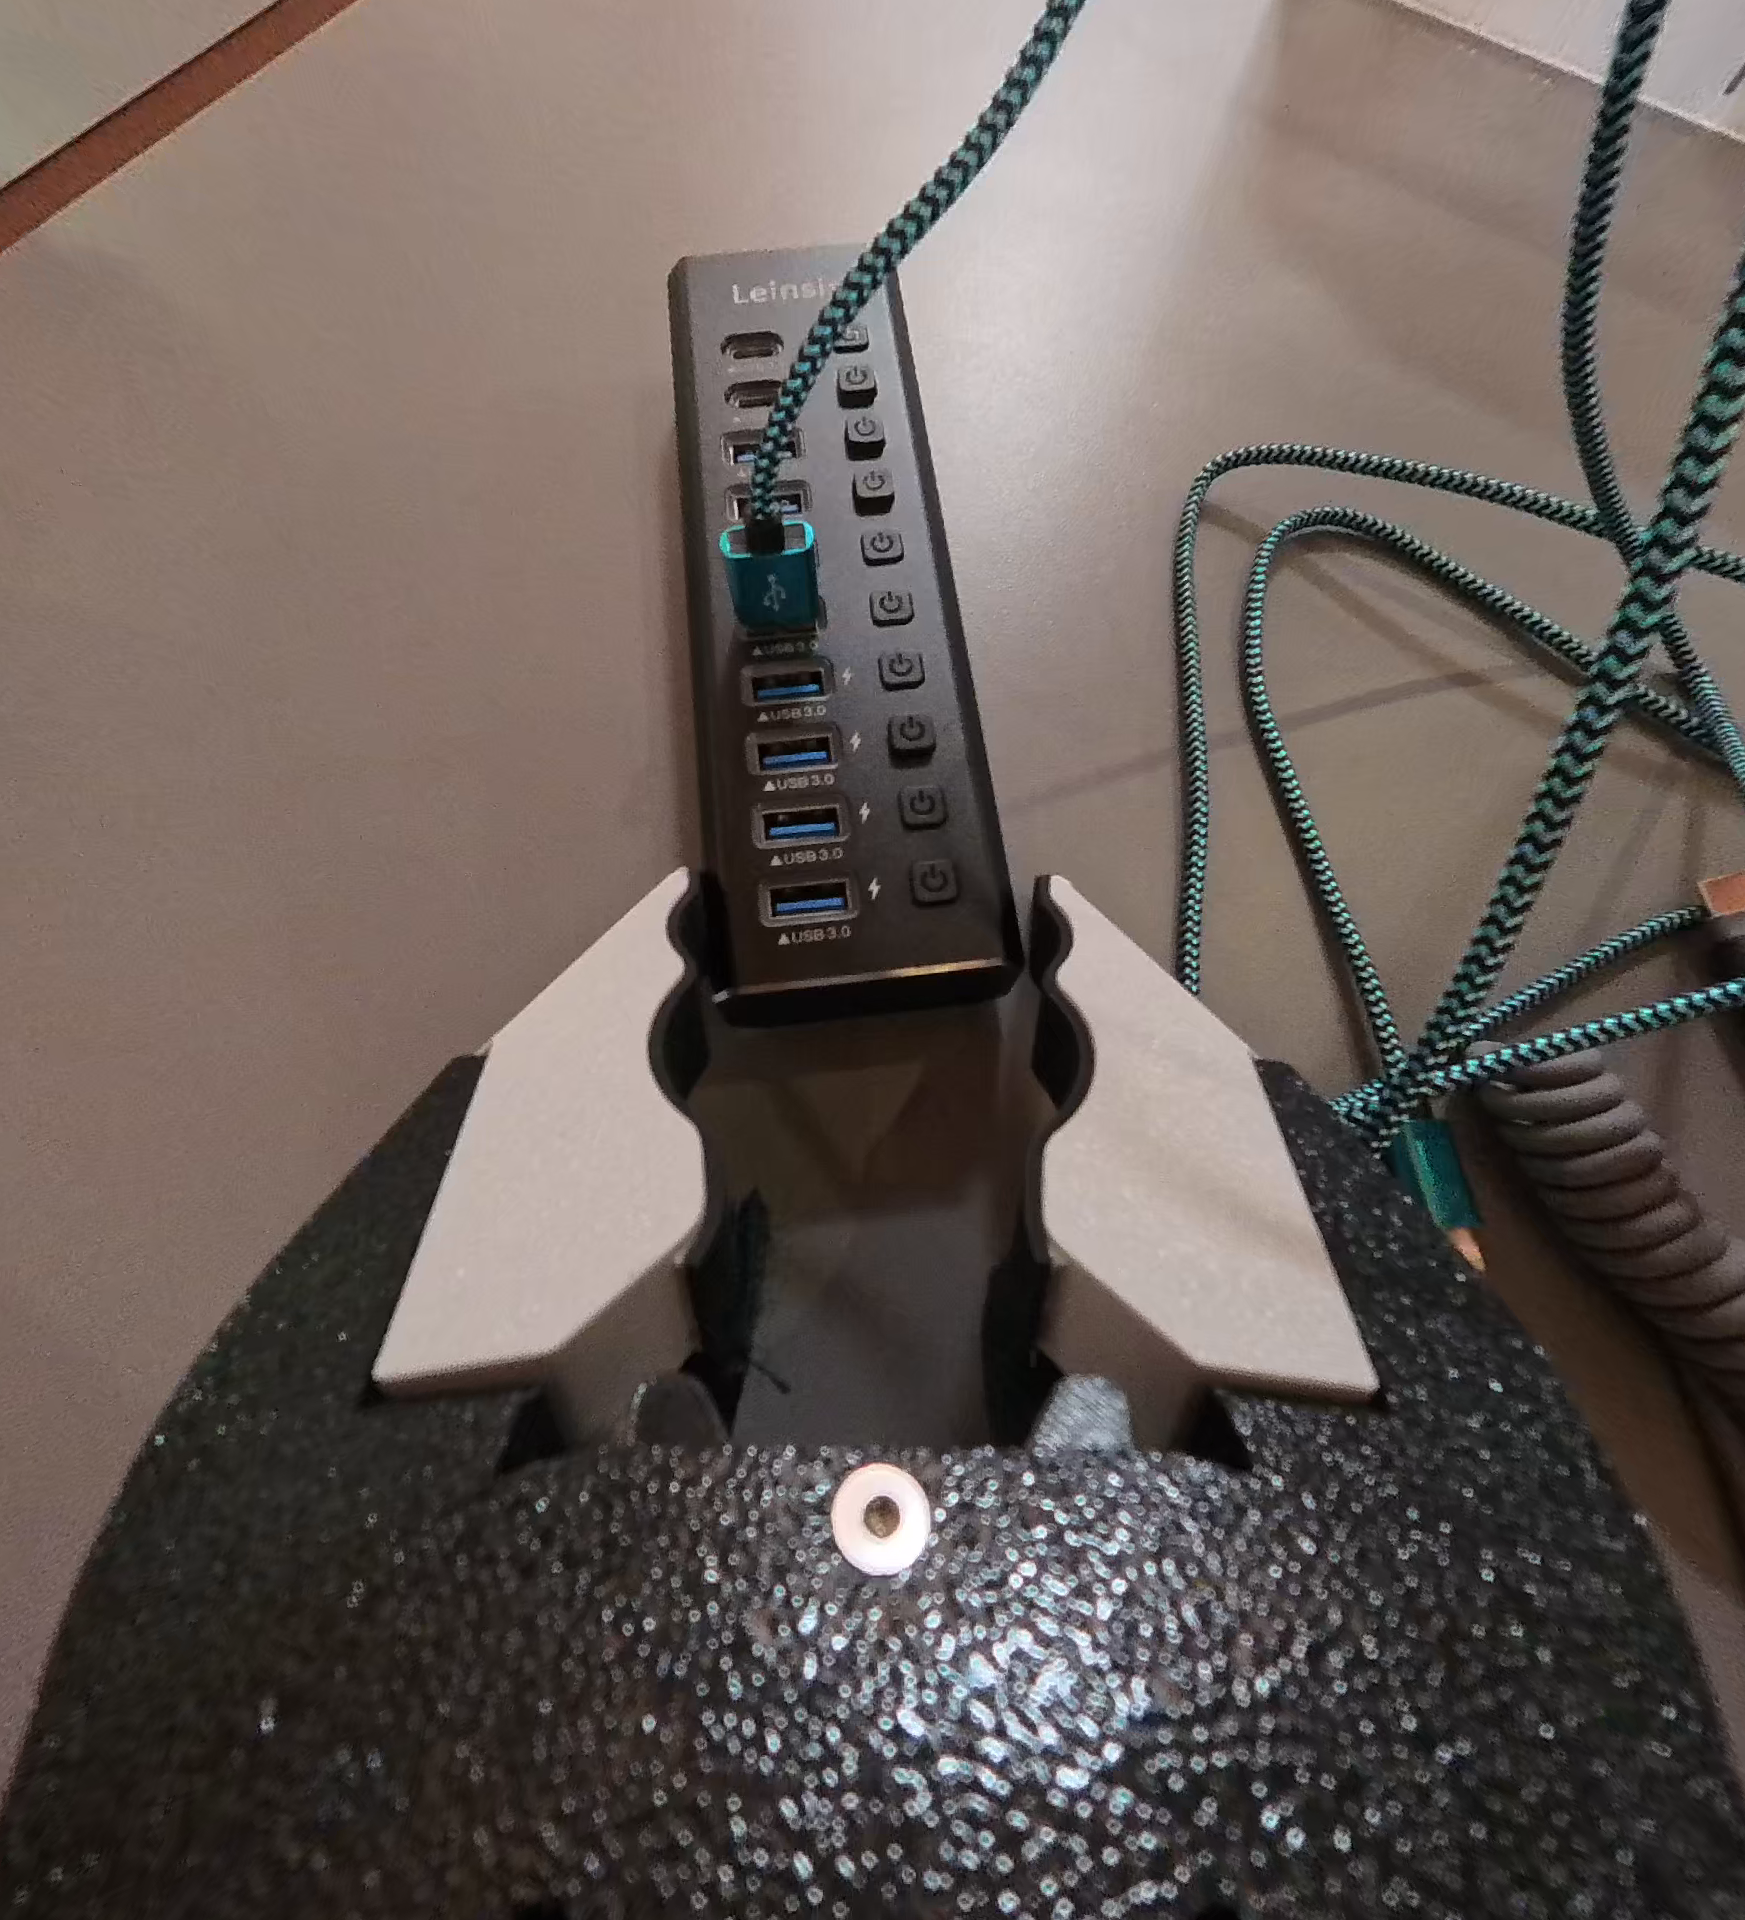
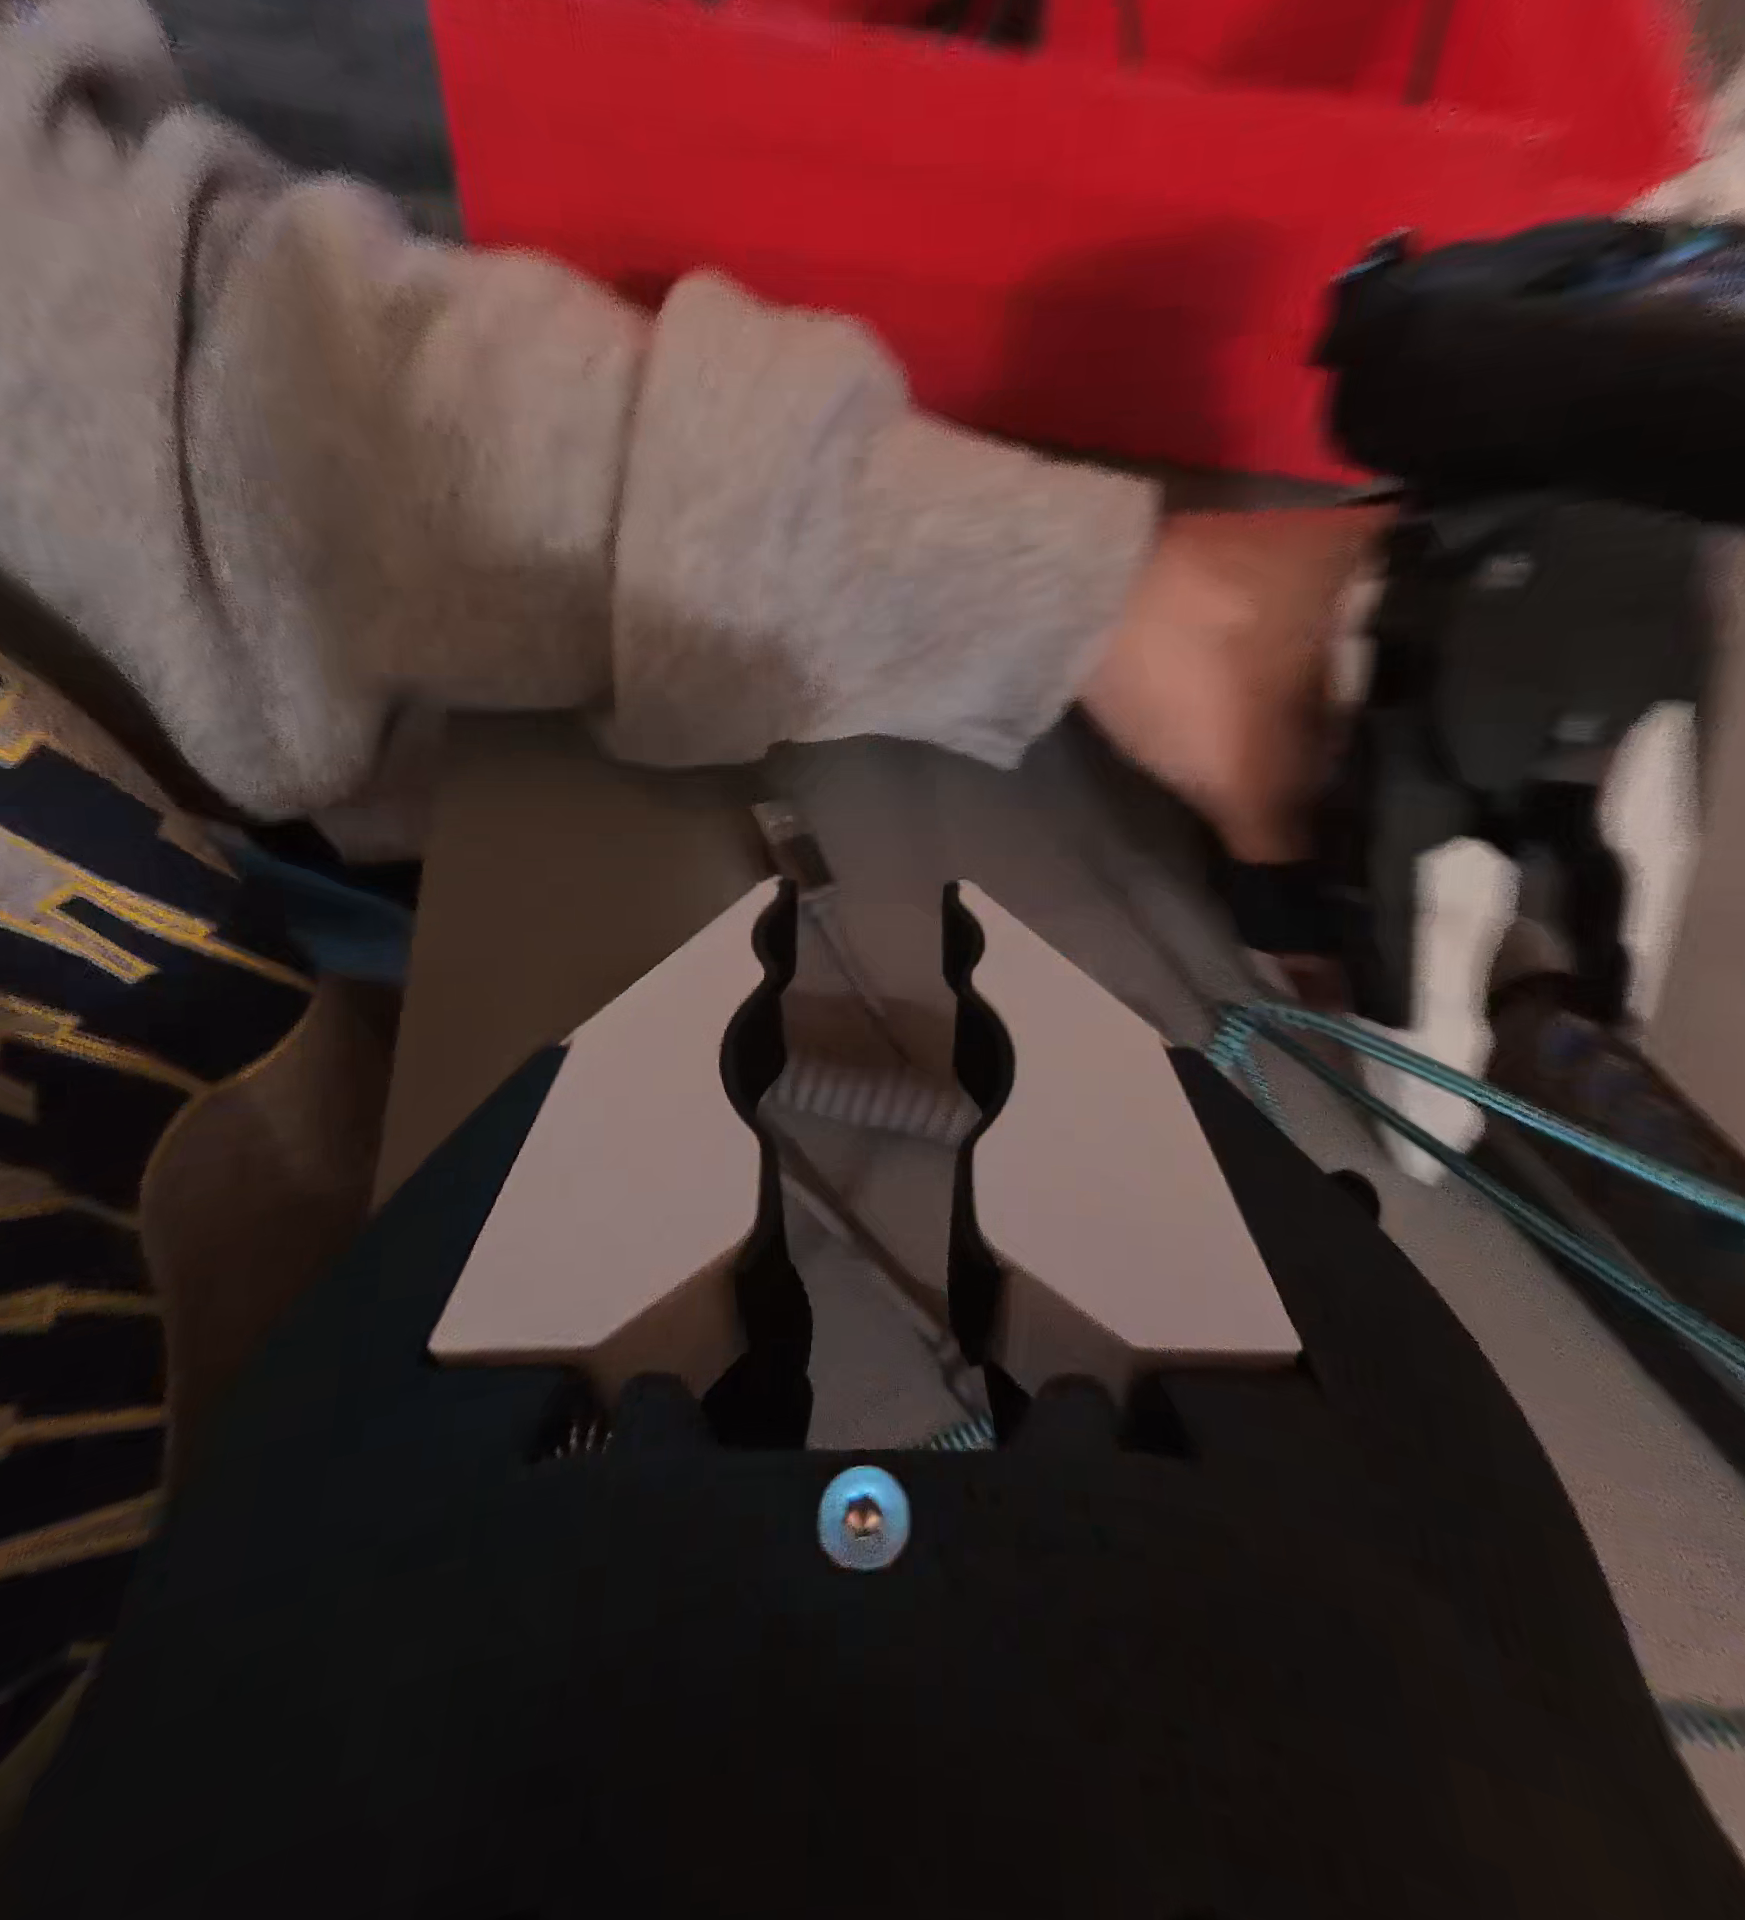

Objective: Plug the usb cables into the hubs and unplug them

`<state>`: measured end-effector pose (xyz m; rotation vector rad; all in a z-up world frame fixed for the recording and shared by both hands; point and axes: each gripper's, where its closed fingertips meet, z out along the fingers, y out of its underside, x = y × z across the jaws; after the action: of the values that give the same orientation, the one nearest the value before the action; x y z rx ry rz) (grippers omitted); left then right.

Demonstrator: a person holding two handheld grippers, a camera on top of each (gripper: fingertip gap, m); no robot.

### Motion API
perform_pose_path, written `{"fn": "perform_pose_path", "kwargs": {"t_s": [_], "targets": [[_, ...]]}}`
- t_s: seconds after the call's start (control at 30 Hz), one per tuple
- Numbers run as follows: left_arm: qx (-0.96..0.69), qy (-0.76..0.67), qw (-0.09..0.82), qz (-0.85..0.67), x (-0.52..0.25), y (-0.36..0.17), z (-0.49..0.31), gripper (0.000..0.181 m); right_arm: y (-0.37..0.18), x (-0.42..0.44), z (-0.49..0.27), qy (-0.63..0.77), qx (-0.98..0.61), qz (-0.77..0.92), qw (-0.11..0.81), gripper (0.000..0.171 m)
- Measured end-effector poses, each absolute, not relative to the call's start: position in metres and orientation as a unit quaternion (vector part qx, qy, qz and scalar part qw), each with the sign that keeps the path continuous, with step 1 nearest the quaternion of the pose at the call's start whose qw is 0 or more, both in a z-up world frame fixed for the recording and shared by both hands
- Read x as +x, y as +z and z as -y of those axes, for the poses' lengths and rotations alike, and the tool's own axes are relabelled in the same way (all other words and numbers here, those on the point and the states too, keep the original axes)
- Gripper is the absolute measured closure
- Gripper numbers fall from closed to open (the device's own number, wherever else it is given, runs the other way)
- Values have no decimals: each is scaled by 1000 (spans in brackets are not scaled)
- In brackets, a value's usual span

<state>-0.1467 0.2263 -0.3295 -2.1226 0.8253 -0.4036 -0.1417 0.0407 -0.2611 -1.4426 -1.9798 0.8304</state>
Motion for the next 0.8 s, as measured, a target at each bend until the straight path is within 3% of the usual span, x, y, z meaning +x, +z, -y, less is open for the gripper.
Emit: {"fn": "perform_pose_path", "kwargs": {"t_s": [0.03, 0.2, 0.33, 0.43, 0.63, 0.8], "targets": [[-840, -160, 403, -327, -147, -329, -226, 121, -275, -146, -32, 300, -531, 750, 256, 142], [-840, -160, 403, -327, -147, -329, -226, 121, -324, -163, -28, 212, -520, 797, 223, 144], [-840, -160, 403, -327, -147, -329, -226, 121, -329, -163, -23, 220, -524, 800, 192, 157], [-840, -160, 402, -327, -147, -330, -226, 121, -328, -159, -23, 221, -526, 798, 192, 158], [-866, -128, 382, -295, -154, -327, -222, 124, -268, -134, -43, 295, -522, 730, 327, 159], [-856, -89, 360, -361, -160, -312, -207, 125, -209, -82, -82, 366, -534, 628, 432, 160]]}}
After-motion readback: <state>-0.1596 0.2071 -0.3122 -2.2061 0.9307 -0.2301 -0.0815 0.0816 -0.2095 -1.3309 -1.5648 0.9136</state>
